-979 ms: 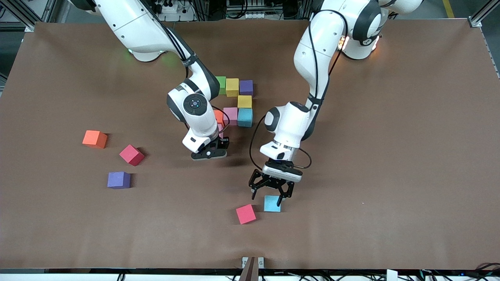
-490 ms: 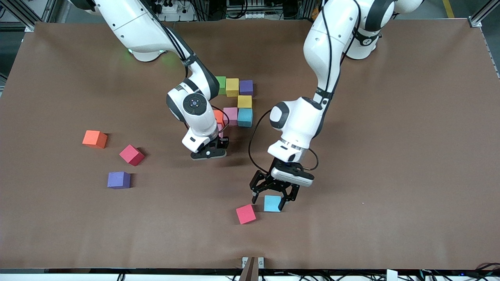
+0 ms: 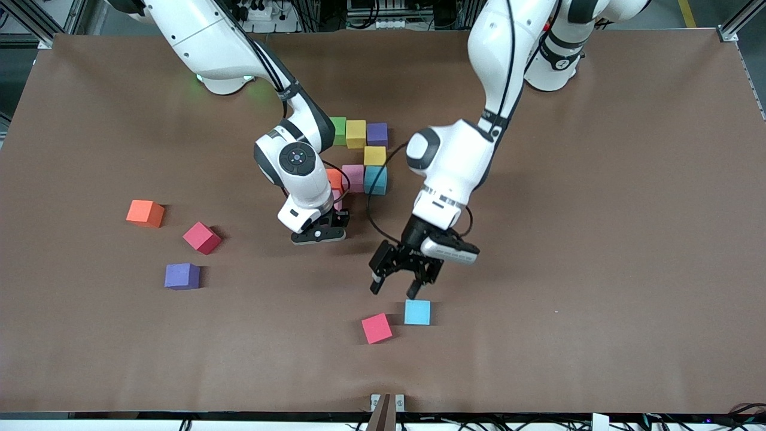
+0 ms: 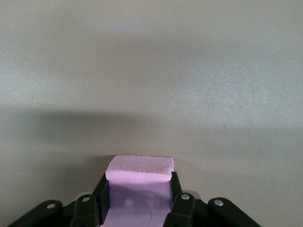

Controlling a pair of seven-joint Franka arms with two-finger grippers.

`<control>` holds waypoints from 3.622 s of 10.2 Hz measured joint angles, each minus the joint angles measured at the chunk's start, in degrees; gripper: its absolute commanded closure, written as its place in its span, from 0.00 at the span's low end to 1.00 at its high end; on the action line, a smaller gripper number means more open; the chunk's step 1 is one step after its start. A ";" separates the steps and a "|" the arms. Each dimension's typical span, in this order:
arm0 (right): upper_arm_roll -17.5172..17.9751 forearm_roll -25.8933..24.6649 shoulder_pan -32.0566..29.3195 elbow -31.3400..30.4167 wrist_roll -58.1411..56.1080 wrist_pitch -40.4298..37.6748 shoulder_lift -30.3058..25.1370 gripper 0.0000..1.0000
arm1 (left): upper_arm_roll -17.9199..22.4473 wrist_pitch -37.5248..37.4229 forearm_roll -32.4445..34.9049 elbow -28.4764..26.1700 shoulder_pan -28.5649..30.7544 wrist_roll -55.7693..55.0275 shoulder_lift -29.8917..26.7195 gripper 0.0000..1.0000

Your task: Form number 2 with 11 blocks

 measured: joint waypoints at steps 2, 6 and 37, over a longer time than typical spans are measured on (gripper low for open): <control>0.01 0.00 -0.03 -0.06 0.01 0.00 -0.03 1.00 | -4.31 0.00 -0.37 -5.67 0.33 -10.83 -6.67 0.00; 0.03 0.00 -0.08 -0.12 0.19 0.00 -0.07 0.00 | -9.07 0.00 -0.63 -14.86 0.75 -31.27 -15.92 0.00; 0.48 0.02 -29.50 -11.61 -68.92 -6.96 -9.86 0.00 | -0.62 -24.98 31.33 -10.29 12.65 10.98 -2.21 0.00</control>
